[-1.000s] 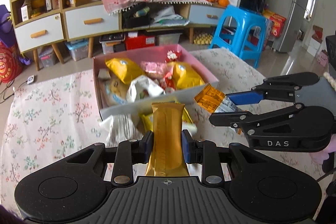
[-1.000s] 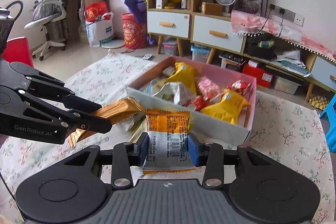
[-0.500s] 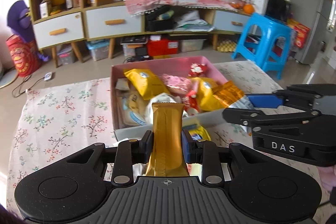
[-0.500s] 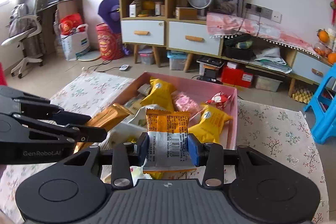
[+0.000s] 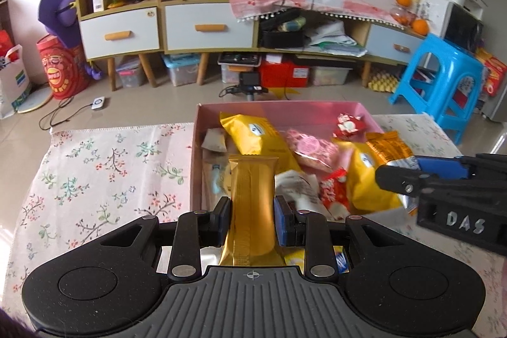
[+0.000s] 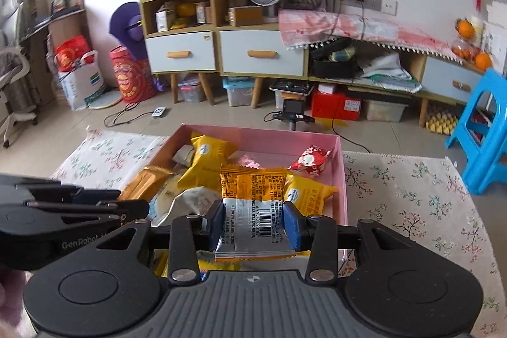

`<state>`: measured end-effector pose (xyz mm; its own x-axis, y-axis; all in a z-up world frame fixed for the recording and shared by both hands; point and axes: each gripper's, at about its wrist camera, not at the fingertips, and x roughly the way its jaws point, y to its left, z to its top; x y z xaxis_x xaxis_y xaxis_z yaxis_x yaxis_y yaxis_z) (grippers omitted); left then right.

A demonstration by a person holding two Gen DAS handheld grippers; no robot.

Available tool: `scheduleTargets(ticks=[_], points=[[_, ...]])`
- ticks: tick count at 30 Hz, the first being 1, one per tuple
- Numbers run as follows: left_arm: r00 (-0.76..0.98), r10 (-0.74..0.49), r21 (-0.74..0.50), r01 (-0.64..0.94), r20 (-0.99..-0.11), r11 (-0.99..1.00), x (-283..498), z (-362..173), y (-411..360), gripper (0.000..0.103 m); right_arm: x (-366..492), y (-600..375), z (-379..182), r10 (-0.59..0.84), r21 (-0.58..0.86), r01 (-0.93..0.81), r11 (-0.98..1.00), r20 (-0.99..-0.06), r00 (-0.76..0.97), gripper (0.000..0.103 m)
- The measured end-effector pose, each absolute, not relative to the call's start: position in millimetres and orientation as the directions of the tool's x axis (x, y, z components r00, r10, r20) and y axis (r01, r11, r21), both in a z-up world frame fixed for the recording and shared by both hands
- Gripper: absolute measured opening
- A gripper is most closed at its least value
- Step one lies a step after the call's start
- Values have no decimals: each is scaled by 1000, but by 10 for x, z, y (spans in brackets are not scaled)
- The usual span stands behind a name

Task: Organize snacks
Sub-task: 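Lower both snacks into the box and open both tools, then withdraw both open tools from the box toward the remaining snacks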

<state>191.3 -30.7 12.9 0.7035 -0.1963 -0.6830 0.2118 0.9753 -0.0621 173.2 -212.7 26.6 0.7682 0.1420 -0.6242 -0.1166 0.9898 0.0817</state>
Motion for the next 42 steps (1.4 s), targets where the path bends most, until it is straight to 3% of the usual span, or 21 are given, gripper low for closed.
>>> scheduleTargets(ticks=[19,21,25,29,34,42], points=[[731,-144,-32,165,-667,986,2200,-48,-308,29,2046,-2189,71,171,130,-114,985,-629,758,30],[739,-142,-19,173,-659,985,2191,-37,-316,33,2045,-2182,74,172,129,-117,985,-625,761,33],[752,-133,2,176,-645,984,2146,0,-337,59,2016,-2192,91,165,130,-107,986,-618,769,52],[756,-140,-2,181,-639,984,2111,53,-330,72,1999,-2221,119,151,128,-91,988,-614,775,64],[758,-152,-19,181,-635,983,1998,123,-303,83,1933,-2286,183,132,143,-55,988,-605,785,75],[751,-158,-24,186,-642,982,1791,209,-283,88,1750,-2280,235,86,73,-53,996,-600,796,83]])
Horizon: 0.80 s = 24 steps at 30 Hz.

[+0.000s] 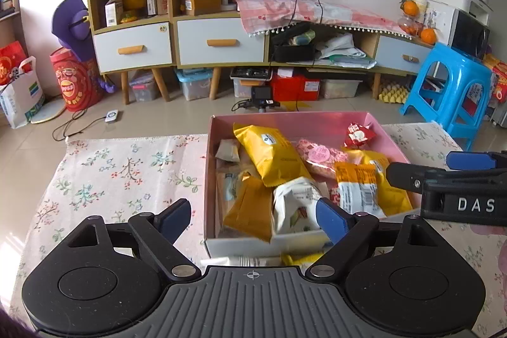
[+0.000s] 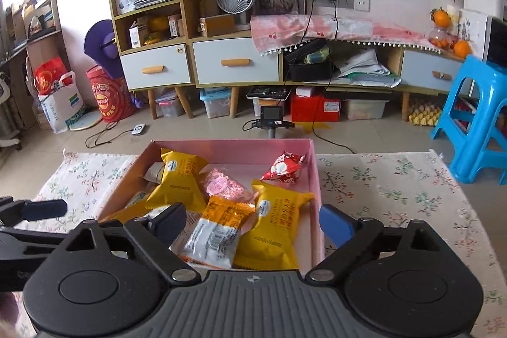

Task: Organize snacks
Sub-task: 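Withdraw both open tools from the box toward the remaining snacks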

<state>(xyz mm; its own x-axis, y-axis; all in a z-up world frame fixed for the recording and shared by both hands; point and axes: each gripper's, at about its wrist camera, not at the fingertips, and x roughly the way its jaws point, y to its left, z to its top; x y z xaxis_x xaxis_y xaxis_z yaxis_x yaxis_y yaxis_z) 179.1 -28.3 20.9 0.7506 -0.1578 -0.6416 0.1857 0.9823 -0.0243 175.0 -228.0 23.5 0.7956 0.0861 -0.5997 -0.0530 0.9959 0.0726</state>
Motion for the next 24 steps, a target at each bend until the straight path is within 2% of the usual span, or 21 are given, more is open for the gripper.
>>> scheduleTargets(ticks=[5,13,24], points=[[740,-150,0,199,-655,980,1656,196,-247,90,1605,-2217,254,54,-7,-73,997,-598,800,86],[709,-148,8,212,-689,977,1435,168,-111,91,1404,-2181,224,34,-31,-71,997,-646,762,86],[640,-197,9,304,-743,953,1093,66,-109,91,1210,-2143,167,73,24,-81,996,-735,674,87]])
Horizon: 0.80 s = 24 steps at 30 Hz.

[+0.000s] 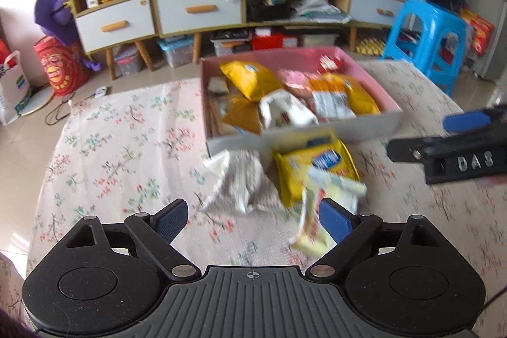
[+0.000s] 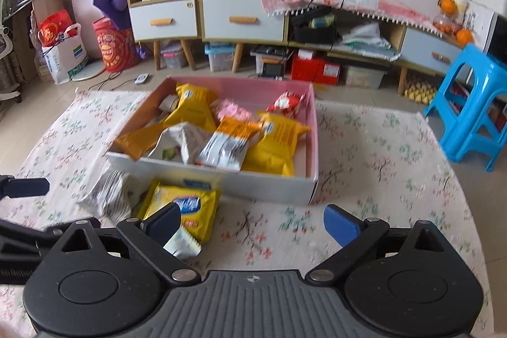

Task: Organize snacks
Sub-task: 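Withdraw both open tools from the box toward the remaining snacks, then grasp brown wafer biscuit with left tool while right tool reaches white cream packet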

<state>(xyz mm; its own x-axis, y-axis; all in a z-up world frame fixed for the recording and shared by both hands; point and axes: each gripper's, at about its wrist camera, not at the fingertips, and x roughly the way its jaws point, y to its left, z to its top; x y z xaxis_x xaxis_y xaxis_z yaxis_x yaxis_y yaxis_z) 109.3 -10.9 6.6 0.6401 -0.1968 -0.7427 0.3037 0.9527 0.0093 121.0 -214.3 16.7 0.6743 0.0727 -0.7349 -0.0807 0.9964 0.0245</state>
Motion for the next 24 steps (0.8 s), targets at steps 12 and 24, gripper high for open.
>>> scheduleTargets(ticks=[12,24], points=[[529,-280,-27,435,-801,900,776,-118,-212,91,1176,-2026,75,121,52,-132,990,-794,596,88],[429,-350,-107,497,-833,861,647,-246,-363,89,1235,-1834,-35,141,52,-177,983,-829,542,88]])
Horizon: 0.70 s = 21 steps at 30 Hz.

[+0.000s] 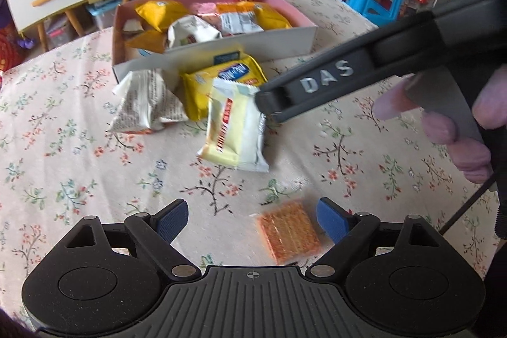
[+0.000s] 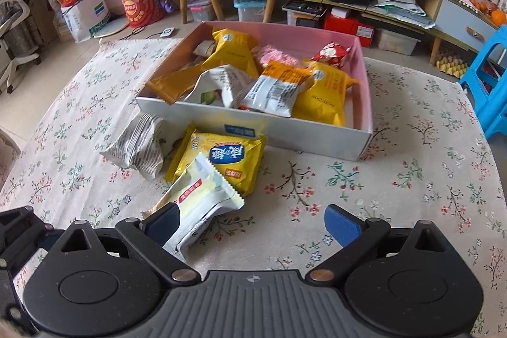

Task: Organize snacks
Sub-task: 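Grasp brown wafer biscuit with left tool while right tool reaches white cream packet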

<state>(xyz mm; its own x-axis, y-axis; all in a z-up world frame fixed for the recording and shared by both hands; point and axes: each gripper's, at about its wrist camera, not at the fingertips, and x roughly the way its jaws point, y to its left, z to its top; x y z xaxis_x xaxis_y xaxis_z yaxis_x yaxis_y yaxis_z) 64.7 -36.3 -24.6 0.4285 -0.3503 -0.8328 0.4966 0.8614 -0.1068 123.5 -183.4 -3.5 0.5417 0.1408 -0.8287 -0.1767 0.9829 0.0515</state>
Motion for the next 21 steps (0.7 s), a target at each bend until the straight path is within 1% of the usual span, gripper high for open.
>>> scheduleTargets(ticks=[4,9,11,12,14,15,17,18,20,21], points=[[423,-352,-107,503,-835,857,639,-267,-396,88,1270,-1777,-51,154,61,-190,980,-835,528,88],[418,-353,-106,509,-837,854,635,-283,-417,79,1307,-1700,-88,168,74,-199,977,-844,509,88],[415,-352,-107,508,-839,855,637,-291,-412,71,1323,-1673,-103,168,74,-201,977,-847,505,88],[413,-354,-110,509,-839,854,639,-296,-408,69,1333,-1661,-112,168,75,-201,977,-848,502,88],[409,-360,-119,509,-839,853,642,-305,-399,60,1360,-1639,-125,171,80,-200,977,-851,496,88],[408,-360,-118,509,-839,853,641,-308,-397,58,1372,-1629,-132,172,82,-199,977,-853,493,88],[408,-357,-116,509,-840,853,638,-318,-393,47,1395,-1614,-148,175,87,-197,976,-855,488,88],[409,-354,-114,506,-841,855,642,-321,-392,45,1406,-1607,-157,175,88,-196,977,-856,486,88],[404,-351,-116,502,-845,857,650,-328,-374,36,1425,-1599,-167,177,91,-195,977,-858,483,88],[402,-350,-118,498,-846,859,654,-332,-367,34,1433,-1592,-173,178,94,-194,977,-859,480,88]])
